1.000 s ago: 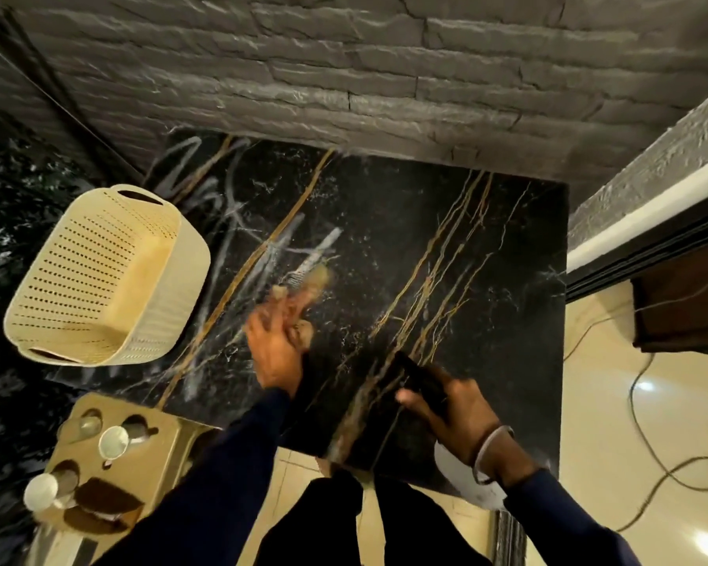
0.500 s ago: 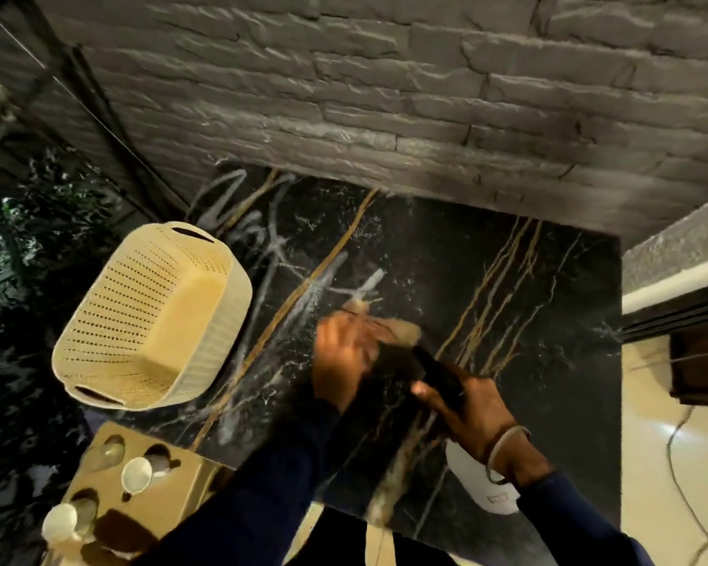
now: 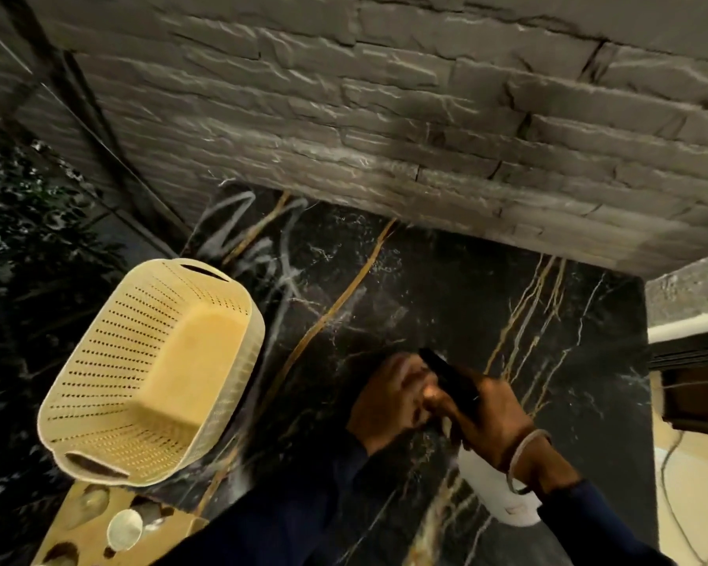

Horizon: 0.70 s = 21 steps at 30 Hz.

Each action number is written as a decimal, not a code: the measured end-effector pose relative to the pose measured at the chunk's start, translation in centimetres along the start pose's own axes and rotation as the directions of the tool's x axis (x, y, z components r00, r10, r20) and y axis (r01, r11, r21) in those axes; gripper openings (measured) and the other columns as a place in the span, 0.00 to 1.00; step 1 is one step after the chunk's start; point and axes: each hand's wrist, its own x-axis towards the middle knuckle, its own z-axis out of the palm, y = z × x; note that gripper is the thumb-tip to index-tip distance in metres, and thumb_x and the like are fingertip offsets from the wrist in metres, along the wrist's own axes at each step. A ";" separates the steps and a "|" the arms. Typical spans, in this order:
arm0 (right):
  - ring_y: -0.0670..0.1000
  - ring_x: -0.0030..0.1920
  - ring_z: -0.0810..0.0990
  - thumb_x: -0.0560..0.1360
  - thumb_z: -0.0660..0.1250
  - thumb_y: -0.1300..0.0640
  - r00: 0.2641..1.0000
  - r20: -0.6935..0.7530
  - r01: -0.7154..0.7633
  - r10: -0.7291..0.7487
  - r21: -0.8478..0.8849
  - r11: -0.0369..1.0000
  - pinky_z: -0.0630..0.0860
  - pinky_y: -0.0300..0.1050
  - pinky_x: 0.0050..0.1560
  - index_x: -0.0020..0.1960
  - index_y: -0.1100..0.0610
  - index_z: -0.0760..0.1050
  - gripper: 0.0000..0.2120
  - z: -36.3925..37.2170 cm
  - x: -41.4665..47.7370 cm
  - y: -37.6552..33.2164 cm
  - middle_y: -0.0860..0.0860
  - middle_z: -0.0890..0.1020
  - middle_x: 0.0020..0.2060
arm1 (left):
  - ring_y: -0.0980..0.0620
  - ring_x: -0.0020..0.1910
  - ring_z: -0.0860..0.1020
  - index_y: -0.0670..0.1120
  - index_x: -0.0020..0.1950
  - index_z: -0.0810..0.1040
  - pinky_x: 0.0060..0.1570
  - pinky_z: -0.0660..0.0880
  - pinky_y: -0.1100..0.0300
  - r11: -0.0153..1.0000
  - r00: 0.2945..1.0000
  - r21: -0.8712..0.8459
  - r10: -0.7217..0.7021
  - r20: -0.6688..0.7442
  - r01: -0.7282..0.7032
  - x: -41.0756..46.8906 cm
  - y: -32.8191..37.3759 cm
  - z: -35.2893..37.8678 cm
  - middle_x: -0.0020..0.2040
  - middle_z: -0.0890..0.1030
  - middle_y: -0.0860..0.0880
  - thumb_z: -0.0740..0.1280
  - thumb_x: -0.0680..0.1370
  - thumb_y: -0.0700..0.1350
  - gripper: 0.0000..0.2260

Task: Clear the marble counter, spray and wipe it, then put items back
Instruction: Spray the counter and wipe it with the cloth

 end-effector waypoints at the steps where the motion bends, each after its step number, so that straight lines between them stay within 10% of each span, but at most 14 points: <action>1: 0.30 0.32 0.77 0.70 0.52 0.27 0.999 0.031 -0.010 0.010 -0.001 1.000 0.71 0.24 0.35 0.71 0.39 0.64 0.33 -0.1 0.1 -0.3 0.38 0.80 0.46 | 0.52 0.65 0.72 0.55 0.67 0.73 0.67 0.72 0.53 0.990 0.988 0.039 -0.128 -0.085 0.132 1.2 -2.3 -1.1 0.66 0.73 0.51 0.62 0.79 0.53 0.16; 7: 0.43 0.29 0.82 0.72 0.57 0.33 0.998 0.055 -0.023 0.023 0.013 1.000 0.80 0.36 0.38 0.73 0.39 0.61 0.30 -0.5 0.6 -1.1 0.45 0.84 0.47 | 0.41 0.64 0.69 0.46 0.71 0.71 0.65 0.70 0.47 0.708 0.611 0.044 -0.575 -0.543 0.705 7.2 -6.5 -5.0 0.66 0.71 0.40 0.64 0.73 0.47 0.25; 12: 0.41 0.29 0.80 0.74 0.56 0.31 0.999 0.019 -0.027 0.026 0.036 0.999 0.78 0.33 0.37 0.68 0.40 0.67 0.26 -1.1 1.1 -1.4 0.45 0.83 0.42 | 0.46 0.67 0.73 0.56 0.66 0.71 0.66 0.71 0.52 0.976 0.996 -0.202 -0.089 -0.030 0.081 3.6 4.0 -0.5 0.68 0.75 0.48 0.63 0.80 0.43 0.15; 15: 0.36 0.37 0.77 0.69 0.51 0.26 0.998 0.064 -0.023 0.023 -0.001 1.000 0.78 0.33 0.42 0.68 0.43 0.69 0.34 -1.7 2.0 -0.6 0.44 0.82 0.47 | 0.61 0.67 0.72 0.70 0.68 0.67 0.67 0.71 0.59 0.955 0.954 -0.058 0.285 -0.096 -0.291 4.9 3.1 -0.4 0.65 0.73 0.66 0.60 0.81 0.58 0.15; 18: 0.37 0.33 0.80 0.69 0.56 0.27 0.992 0.115 -0.063 0.048 0.124 0.990 0.74 0.28 0.35 0.65 0.45 0.71 0.32 -2.3 3.5 -0.8 0.44 0.83 0.49 | 0.52 0.64 0.74 0.61 0.68 0.73 0.65 0.71 0.55 0.982 0.976 0.185 0.012 -0.220 0.029 9.8 -6.3 -3.6 0.63 0.76 0.54 0.64 0.79 0.56 0.17; 21: 0.47 0.30 0.83 0.71 0.62 0.37 0.980 0.151 -0.164 0.130 0.239 0.957 0.78 0.36 0.30 0.64 0.46 0.70 0.24 -2.7 5.5 -0.9 0.47 0.82 0.46 | 0.39 0.60 0.73 0.52 0.69 0.74 0.64 0.68 0.44 0.830 0.731 0.111 -0.407 -0.547 0.546 13.6 -13.2 -6.8 0.60 0.76 0.41 0.67 0.77 0.52 0.20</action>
